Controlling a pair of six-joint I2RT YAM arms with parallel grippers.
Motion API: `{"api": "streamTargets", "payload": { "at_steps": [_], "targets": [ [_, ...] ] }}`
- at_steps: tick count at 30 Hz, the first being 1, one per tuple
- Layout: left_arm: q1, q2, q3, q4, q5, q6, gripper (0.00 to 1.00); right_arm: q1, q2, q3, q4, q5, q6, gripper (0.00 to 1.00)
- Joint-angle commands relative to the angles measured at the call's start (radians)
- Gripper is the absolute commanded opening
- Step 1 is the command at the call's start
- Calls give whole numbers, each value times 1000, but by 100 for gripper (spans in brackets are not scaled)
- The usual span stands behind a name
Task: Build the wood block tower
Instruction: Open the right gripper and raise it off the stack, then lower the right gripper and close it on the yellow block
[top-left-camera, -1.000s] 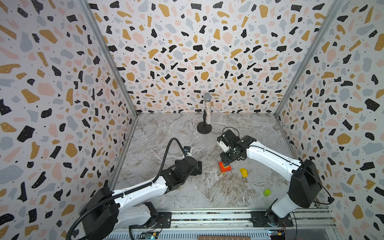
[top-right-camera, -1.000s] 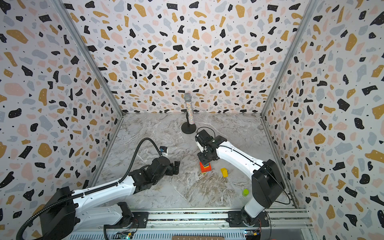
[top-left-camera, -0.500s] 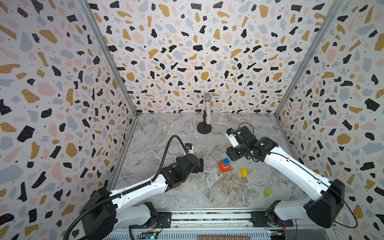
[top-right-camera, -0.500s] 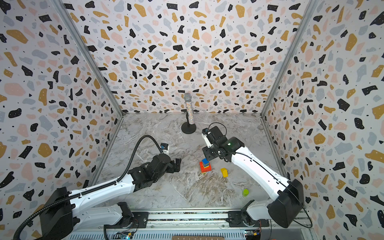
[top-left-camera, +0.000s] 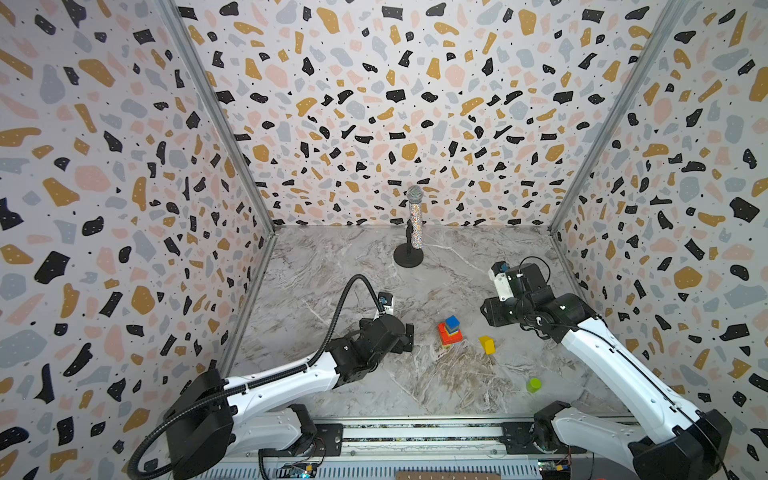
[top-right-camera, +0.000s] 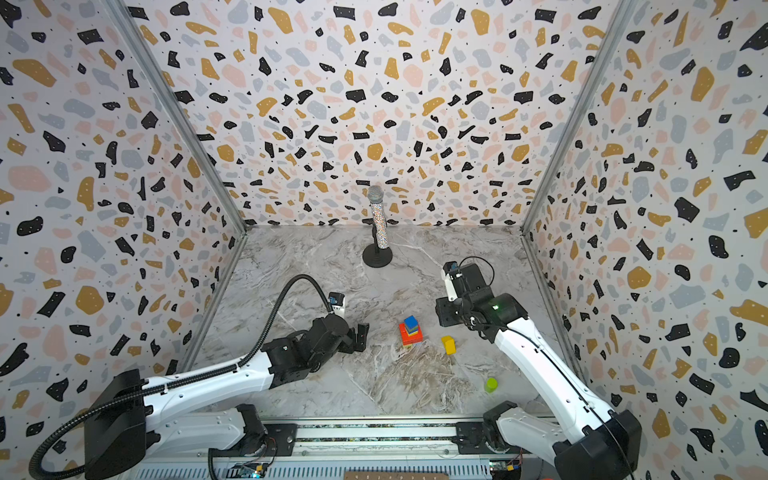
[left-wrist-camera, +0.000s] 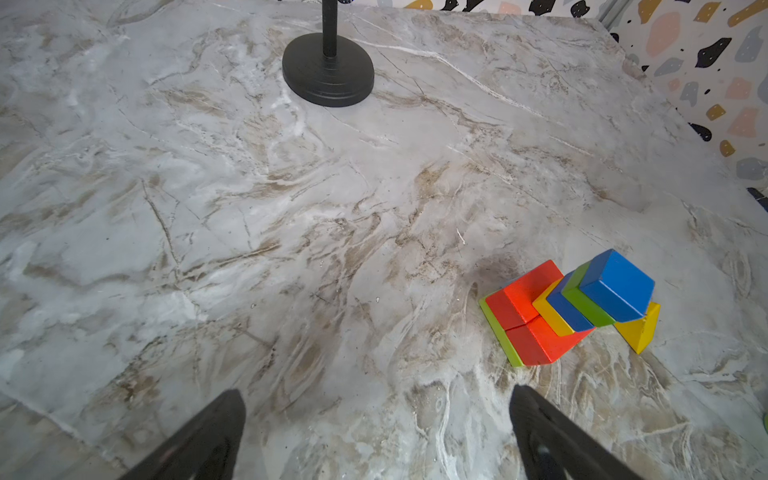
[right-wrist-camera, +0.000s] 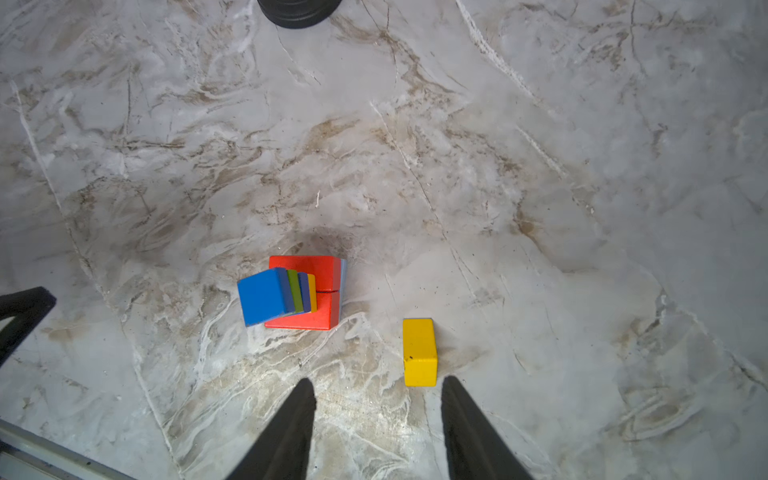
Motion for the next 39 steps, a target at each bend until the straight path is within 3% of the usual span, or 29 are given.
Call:
{"api": "streamTargets", "payload": {
  "at_steps": [1, 12, 17, 29, 39],
  "targets": [
    [-10, -1, 7, 20, -35, -24, 100, -6, -36, -59, 51, -10, 45, 51],
    [-12, 3, -11, 23, -35, -21, 100, -16, -36, -228, 174, 7, 114, 44],
    [-12, -1, -33, 34, -30, -22, 100, -21, -7, -230, 168, 49, 160, 53],
    [-12, -33, -99, 82, -7, -22, 100, -45, 24, -395, 325, -14, 320, 60],
    [-12, -44, -137, 107, -5, -23, 100, -45, 88, -458, 386, 10, 324, 67]
  ]
}}
